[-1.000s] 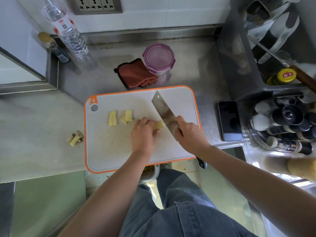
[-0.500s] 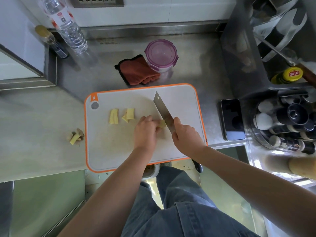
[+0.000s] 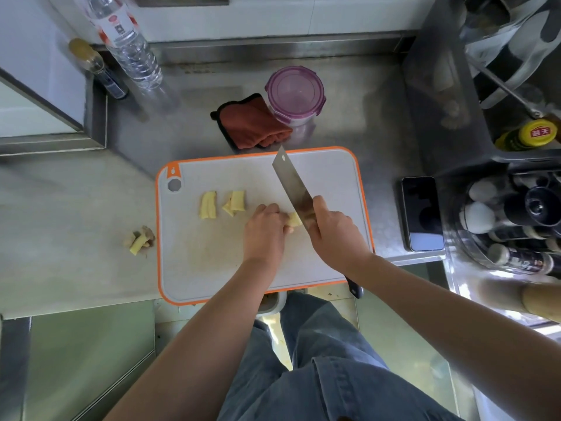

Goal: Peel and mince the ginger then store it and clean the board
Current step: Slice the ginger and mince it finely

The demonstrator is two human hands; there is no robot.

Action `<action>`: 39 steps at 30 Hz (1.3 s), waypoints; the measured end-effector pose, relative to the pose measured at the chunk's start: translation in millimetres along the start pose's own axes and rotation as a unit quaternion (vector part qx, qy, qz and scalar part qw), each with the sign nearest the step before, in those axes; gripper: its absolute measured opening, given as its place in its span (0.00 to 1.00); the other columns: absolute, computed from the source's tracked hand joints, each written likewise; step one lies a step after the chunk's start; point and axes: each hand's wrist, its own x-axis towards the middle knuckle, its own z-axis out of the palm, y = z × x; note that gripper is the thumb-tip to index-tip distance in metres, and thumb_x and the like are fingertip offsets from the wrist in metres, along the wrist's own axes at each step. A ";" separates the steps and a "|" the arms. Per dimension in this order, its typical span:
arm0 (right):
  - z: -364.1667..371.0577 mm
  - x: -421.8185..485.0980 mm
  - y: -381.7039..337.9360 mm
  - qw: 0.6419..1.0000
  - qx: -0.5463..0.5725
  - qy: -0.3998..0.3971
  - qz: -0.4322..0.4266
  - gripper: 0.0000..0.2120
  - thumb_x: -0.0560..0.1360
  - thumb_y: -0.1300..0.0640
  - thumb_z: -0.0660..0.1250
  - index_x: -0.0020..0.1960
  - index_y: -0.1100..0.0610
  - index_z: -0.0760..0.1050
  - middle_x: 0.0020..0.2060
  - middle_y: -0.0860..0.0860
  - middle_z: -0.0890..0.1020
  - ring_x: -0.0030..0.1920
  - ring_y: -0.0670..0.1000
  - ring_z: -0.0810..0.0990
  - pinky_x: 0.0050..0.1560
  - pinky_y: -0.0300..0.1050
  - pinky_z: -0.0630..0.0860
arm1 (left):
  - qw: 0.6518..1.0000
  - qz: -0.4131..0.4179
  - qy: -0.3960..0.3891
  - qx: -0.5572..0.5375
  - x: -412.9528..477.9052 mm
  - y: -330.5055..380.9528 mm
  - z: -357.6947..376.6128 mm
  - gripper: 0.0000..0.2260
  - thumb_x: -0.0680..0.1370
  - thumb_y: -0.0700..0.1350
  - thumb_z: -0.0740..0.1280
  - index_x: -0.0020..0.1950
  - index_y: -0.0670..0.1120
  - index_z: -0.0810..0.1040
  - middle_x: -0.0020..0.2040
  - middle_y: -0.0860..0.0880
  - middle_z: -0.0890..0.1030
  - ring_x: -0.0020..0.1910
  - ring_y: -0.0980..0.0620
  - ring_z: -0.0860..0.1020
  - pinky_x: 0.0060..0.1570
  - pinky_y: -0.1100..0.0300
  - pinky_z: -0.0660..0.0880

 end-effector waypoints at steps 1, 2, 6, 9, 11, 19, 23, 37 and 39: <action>0.7 -0.7 -0.4 1.000 -0.009 -0.005 0.000 0.06 0.82 0.57 0.53 0.58 0.56 0.61 0.31 0.48 0.70 0.28 0.47 0.70 0.26 0.38 0.59 | 1.000 -0.003 0.003 -0.004 -0.1 0.6 -0.4 0.10 0.77 0.46 0.68 0.56 0.48 0.82 0.51 0.49 0.79 0.53 0.49 0.73 0.50 0.58 0.72; 1.6 -1.1 -0.9 1.000 -0.015 -0.010 0.003 0.07 0.82 0.57 0.53 0.59 0.56 0.61 0.32 0.48 0.71 0.28 0.47 0.70 0.26 0.38 0.60 | 1.000 -0.005 0.005 -0.010 -0.3 0.8 -0.7 0.10 0.77 0.46 0.68 0.57 0.48 0.83 0.51 0.49 0.79 0.52 0.49 0.74 0.50 0.57 0.72; 2.6 -7.3 -0.3 0.999 -0.024 -0.025 0.019 0.10 0.81 0.60 0.53 0.61 0.57 0.61 0.30 0.48 0.69 0.28 0.47 0.69 0.27 0.38 0.59 | 1.000 -0.006 0.008 -0.025 -0.5 0.5 -1.2 0.10 0.76 0.44 0.69 0.56 0.47 0.83 0.49 0.48 0.79 0.51 0.48 0.74 0.47 0.57 0.72; -1.0 -14.2 0.1 0.999 -0.014 -0.035 0.025 0.09 0.81 0.60 0.53 0.61 0.57 0.61 0.30 0.47 0.68 0.28 0.45 0.68 0.27 0.36 0.58 | 1.000 -0.003 0.010 -0.018 -0.6 -1.0 0.0 0.09 0.76 0.45 0.69 0.55 0.47 0.83 0.48 0.49 0.79 0.50 0.49 0.73 0.46 0.58 0.71; -1.3 -14.8 -0.7 0.999 -0.014 -0.037 0.021 0.08 0.80 0.61 0.53 0.59 0.57 0.61 0.30 0.48 0.68 0.28 0.46 0.68 0.27 0.37 0.59 | 1.000 -0.002 0.012 -0.022 0.1 -1.1 0.5 0.09 0.75 0.44 0.69 0.54 0.46 0.84 0.48 0.48 0.79 0.50 0.48 0.73 0.45 0.58 0.71; 12.2 -6.3 3.7 0.999 0.003 -0.042 0.029 0.05 0.79 0.62 0.54 0.54 0.56 0.59 0.31 0.51 0.71 0.29 0.50 0.70 0.27 0.41 0.61 | 1.000 0.009 0.014 -0.019 2.4 -2.1 3.4 0.05 0.74 0.41 0.70 0.47 0.43 0.84 0.41 0.46 0.78 0.45 0.46 0.74 0.37 0.58 0.64; 24.7 0.5 5.7 0.999 0.013 -0.008 0.030 0.04 0.79 0.61 0.54 0.54 0.58 0.61 0.31 0.54 0.72 0.29 0.55 0.71 0.27 0.44 0.63 | 1.000 0.011 0.012 -0.014 3.4 -4.0 4.3 0.05 0.74 0.42 0.70 0.46 0.42 0.84 0.41 0.46 0.77 0.46 0.46 0.74 0.37 0.58 0.62; 4.2 4.0 3.7 1.000 0.005 -0.012 -0.004 0.05 0.81 0.58 0.53 0.56 0.55 0.60 0.33 0.51 0.73 0.30 0.52 0.73 0.27 0.43 0.65 | 1.000 -0.003 0.011 -0.026 1.8 -0.8 -0.6 0.11 0.75 0.46 0.70 0.57 0.47 0.83 0.52 0.49 0.81 0.52 0.50 0.74 0.48 0.61 0.71; 5.8 1.3 3.3 1.000 0.001 -0.016 0.001 0.04 0.81 0.58 0.53 0.56 0.55 0.60 0.32 0.50 0.72 0.29 0.50 0.71 0.27 0.40 0.63 | 0.999 -0.001 0.014 -0.031 1.3 -1.0 -0.5 0.11 0.75 0.46 0.70 0.56 0.46 0.83 0.51 0.49 0.81 0.51 0.50 0.74 0.47 0.60 0.71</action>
